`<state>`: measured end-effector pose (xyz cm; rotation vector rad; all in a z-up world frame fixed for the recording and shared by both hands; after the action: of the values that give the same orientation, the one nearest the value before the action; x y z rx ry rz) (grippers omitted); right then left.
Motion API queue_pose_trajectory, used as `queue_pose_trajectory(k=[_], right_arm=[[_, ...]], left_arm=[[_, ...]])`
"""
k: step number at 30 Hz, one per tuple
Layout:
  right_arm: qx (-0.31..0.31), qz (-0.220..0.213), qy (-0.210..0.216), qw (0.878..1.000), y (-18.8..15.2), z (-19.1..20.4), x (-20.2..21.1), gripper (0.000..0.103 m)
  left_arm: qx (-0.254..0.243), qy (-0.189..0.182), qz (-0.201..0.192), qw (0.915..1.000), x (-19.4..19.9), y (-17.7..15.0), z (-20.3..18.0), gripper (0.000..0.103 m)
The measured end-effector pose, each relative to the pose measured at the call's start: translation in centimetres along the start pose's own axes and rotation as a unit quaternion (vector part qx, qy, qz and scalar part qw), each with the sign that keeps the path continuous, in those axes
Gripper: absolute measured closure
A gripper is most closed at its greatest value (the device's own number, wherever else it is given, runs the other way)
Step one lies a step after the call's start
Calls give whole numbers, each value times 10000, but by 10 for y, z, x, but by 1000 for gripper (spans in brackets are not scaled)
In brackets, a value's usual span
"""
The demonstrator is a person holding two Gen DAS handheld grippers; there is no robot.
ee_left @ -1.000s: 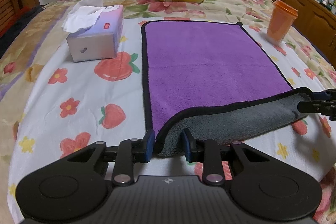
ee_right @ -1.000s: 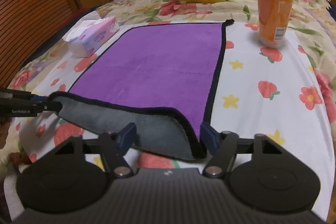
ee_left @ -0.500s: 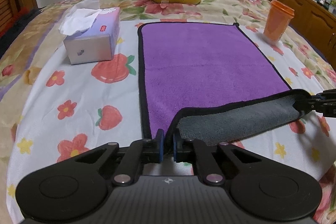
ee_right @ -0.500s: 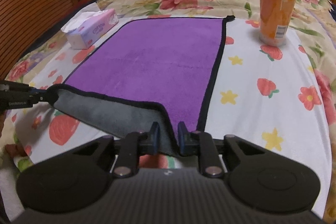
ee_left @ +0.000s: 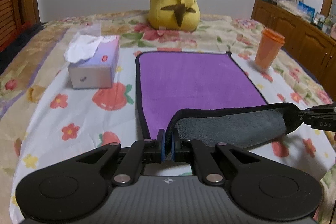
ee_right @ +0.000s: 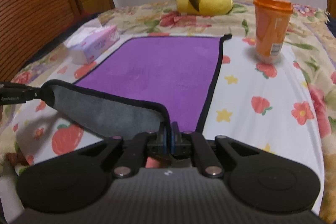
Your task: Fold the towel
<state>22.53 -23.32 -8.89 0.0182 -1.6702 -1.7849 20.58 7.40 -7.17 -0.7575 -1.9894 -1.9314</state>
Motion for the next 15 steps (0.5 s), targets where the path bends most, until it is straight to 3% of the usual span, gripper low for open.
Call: queue_pose_trajectory(k=[8, 15], right_arm=[[83, -294, -33, 9995, 8, -1, 3, 98], [171, -364, -62, 9992, 10, -5, -5, 98]], left_arm=[[-104, -76, -295, 9995, 6, 13, -6, 95], [-126, -81, -287, 9995, -6, 18, -4, 95]])
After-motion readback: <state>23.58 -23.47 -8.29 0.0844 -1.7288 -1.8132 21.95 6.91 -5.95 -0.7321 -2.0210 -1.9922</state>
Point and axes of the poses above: each gripper's, at about its wrist camera, not at the fingertips, and x roughly against the way its jaws point, z to its left, y to its top, the point moved 1 cm from there along -x, roughly the way its jaws point, and after that the axes turned 10 degrees about -z, right-handed, at the moved point
